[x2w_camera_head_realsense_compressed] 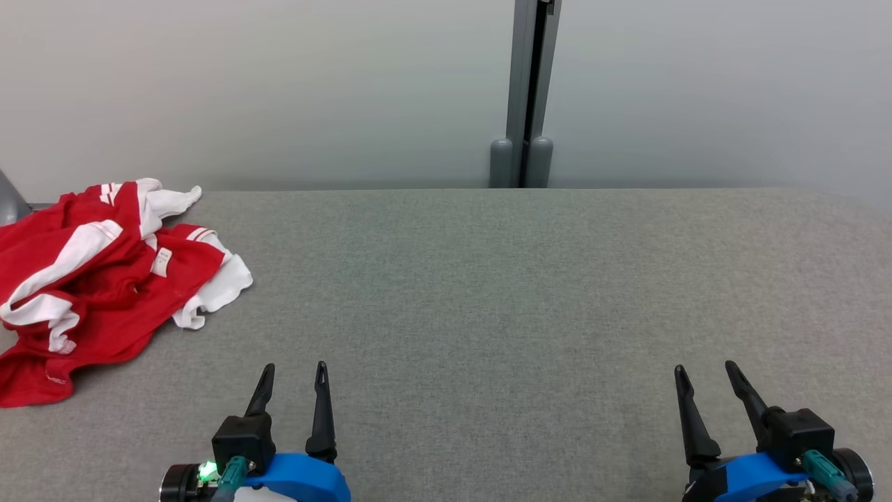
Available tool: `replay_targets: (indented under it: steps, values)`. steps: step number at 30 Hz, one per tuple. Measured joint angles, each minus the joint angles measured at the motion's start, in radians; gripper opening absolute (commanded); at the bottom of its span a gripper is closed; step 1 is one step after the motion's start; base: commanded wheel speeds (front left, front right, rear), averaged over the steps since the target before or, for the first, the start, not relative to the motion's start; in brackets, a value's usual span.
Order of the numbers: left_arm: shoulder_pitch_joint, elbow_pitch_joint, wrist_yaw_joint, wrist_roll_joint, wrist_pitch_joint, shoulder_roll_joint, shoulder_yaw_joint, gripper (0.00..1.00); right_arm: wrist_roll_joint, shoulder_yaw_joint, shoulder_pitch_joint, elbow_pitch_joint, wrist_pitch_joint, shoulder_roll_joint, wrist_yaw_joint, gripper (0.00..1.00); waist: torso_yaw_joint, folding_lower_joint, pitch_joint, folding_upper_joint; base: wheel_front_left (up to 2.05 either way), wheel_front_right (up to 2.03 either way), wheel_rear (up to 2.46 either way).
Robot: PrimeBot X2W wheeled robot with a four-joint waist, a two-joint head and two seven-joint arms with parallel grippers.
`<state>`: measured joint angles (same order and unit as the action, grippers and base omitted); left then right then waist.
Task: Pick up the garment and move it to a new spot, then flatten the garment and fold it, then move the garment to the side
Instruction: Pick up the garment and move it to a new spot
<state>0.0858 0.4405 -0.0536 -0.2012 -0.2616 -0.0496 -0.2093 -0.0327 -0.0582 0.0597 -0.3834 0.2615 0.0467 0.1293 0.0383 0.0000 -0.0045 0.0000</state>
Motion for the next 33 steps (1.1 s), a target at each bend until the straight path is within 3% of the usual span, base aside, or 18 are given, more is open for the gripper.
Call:
replay_targets:
  steps: [21,27,33]
  values:
    - [0.021,-0.024,-0.008,-0.002,0.000,-0.010,0.007,1.00,-0.014,0.015,0.015,0.029,0.001,0.000,0.001,1.00,0.393,0.0000,0.008,0.0000,0.00,0.00,0.00]
    - [0.021,-0.029,-0.007,-0.003,0.000,-0.010,0.012,1.00,-0.014,0.025,0.020,0.024,0.001,0.000,0.001,1.00,0.464,0.0000,0.031,0.0000,0.00,0.00,0.00]
    - [0.021,-0.043,-0.011,-0.005,0.000,-0.009,0.026,1.00,-0.011,0.035,0.031,0.023,0.001,0.000,0.001,1.00,0.487,0.0001,0.050,0.0000,0.00,0.00,0.00]
